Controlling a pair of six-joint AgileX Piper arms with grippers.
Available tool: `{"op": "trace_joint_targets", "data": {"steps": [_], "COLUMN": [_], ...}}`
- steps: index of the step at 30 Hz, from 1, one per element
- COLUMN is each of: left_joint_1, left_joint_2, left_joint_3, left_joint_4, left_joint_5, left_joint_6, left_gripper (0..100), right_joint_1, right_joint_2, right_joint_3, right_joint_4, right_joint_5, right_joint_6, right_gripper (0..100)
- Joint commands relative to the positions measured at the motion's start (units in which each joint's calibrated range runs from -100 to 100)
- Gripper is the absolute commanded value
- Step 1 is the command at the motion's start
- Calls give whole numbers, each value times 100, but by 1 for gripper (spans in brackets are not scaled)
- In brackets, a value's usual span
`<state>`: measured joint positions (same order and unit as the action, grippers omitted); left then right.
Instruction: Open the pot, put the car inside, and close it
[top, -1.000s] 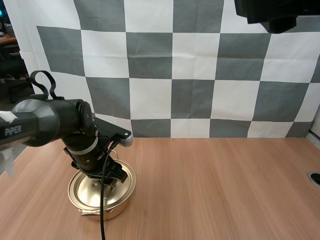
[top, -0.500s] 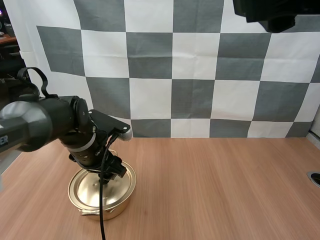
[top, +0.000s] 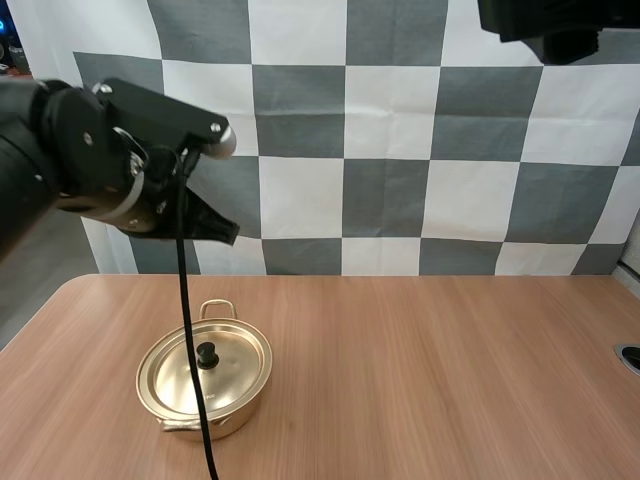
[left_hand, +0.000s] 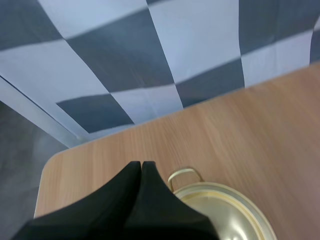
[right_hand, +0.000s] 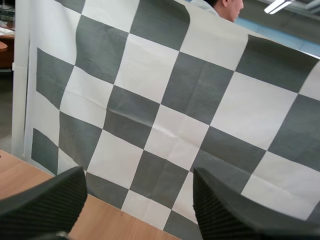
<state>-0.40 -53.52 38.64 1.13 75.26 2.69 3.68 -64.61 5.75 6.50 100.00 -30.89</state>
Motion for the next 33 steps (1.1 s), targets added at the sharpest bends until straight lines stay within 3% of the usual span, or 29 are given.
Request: {"op": "trace_joint_targets", "data": {"steps": [1,5,6,7,8,9,14,18,22,27,33], "left_joint_1": [1,1,1,1,1,1,1,1,1,1,1], "left_joint_2": [-427,-994,-1109,-1255,-1371,-1516,-2190,-2618,-3000,-3346,-3618], "left_joint_3": [-664,-1419,-1536,-1689,-1772,-1859,-1934,-1857,-1496,-727,460], "left_joint_4": [0,0,0,0,0,0,8,79,102,88,88], "left_joint_5": [116,292,312,312,312,312,164,355,274,-1078,-1625], "left_joint_6": [-831,-927,-953,-1003,-1025,-1050,-1084,-1084,-1084,-1084,-1084], "left_gripper": [0,0,0,0,0,0,0,0,0,0,0], "right_joint_1": [-1,-34,-55,-80,-119,-166,-356,-383,-383,-383,-383], "right_joint_2": [-2,-2,-2,-2,-2,-2,-17,-236,-594,-715,-715], "right_joint_3": [0,0,16,31,91,162,764,1802,3225,4563,5320], "right_joint_4": [-386,-650,-682,-682,-731,-765,-650,-552,-650,-899,-807], "right_joint_5": [0,0,0,0,0,0,0,-91,-1917,-3811,-4577], "right_joint_6": [393,487,503,587,798,1040,1267,1287,1295,1268,1277], "right_gripper": [100,99,77,48,6,0,0,0,0,0,0]}}
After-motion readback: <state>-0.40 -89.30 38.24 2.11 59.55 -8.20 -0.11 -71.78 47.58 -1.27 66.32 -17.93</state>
